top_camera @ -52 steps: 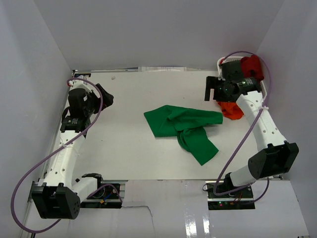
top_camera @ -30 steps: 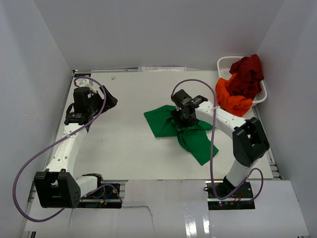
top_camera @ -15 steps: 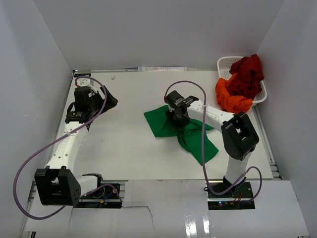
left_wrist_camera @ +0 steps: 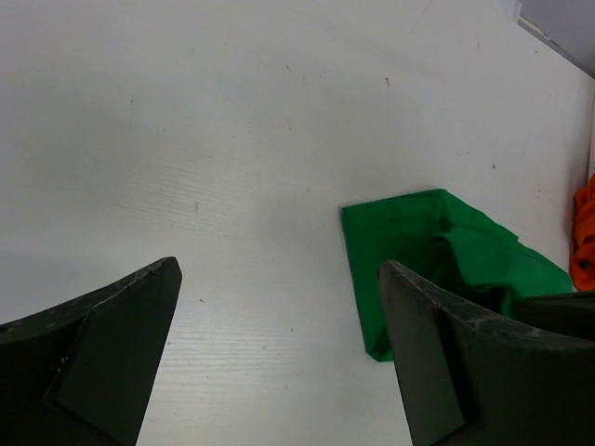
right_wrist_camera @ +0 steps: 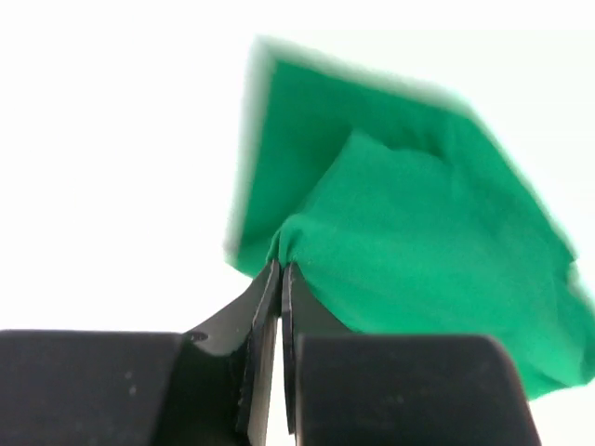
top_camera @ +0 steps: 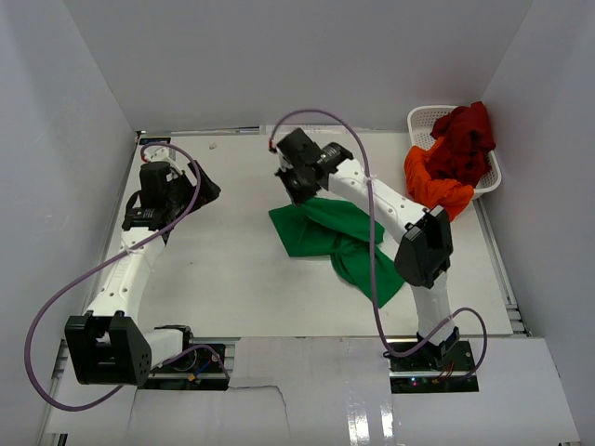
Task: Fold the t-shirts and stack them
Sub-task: Flatten out the tshirt
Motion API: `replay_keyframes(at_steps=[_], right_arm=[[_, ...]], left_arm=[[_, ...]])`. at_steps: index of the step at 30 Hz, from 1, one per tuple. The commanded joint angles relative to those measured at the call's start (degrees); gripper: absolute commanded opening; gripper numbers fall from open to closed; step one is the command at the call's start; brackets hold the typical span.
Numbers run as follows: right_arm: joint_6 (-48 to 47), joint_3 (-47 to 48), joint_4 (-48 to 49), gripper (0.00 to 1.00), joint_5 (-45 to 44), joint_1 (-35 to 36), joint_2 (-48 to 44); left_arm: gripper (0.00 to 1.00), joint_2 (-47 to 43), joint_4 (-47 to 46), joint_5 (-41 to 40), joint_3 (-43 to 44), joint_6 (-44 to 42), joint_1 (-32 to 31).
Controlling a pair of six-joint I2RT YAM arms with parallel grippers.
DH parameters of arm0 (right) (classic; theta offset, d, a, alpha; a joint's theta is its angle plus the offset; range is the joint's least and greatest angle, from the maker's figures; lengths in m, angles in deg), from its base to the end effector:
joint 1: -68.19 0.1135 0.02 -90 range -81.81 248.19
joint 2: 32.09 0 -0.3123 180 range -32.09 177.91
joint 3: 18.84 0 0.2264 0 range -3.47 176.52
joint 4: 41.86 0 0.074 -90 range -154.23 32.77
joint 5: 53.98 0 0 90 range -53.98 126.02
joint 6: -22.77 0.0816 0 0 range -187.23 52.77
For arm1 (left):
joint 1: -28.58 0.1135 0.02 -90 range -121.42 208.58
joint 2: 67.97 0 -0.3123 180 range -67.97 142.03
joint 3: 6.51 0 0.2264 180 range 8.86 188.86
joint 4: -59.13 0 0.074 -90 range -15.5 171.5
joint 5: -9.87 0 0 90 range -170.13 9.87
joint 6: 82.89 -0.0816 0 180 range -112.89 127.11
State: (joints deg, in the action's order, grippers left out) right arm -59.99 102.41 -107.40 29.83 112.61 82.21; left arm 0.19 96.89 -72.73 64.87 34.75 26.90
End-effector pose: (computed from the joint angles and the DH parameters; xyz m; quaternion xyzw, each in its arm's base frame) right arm 0.3305 0.3115 0.2931 -0.2926 0.9158 0.0710 0.2659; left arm 0.2571 -0.0181 0.3283 -0.1691 0.8675 -0.1728 0.4348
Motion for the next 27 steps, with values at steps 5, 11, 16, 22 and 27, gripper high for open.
replay_keyframes(at_steps=[5,11,16,22,27], right_arm=[[-0.21,33.89,-9.33,0.08,27.43,9.97,4.02],[3.38,-11.59,5.70,0.08,23.34,0.09,-31.74],[5.14,-22.03,2.98,0.08,15.01,-17.68,-37.94],[8.49,-23.54,7.01,0.08,4.70,-23.76,-35.91],[8.22,-20.20,6.23,0.08,0.58,-24.30,-32.31]], left_arm=[[0.98,1.62,3.71,-5.38,5.68,0.31,0.09],[0.98,0.92,3.89,-4.41,5.43,1.37,0.09],[0.98,0.31,-0.14,4.00,4.20,0.06,0.09],[0.98,3.11,-7.27,21.92,1.82,-1.18,-0.09],[0.97,14.17,-3.51,29.16,8.05,-4.07,-1.40]])
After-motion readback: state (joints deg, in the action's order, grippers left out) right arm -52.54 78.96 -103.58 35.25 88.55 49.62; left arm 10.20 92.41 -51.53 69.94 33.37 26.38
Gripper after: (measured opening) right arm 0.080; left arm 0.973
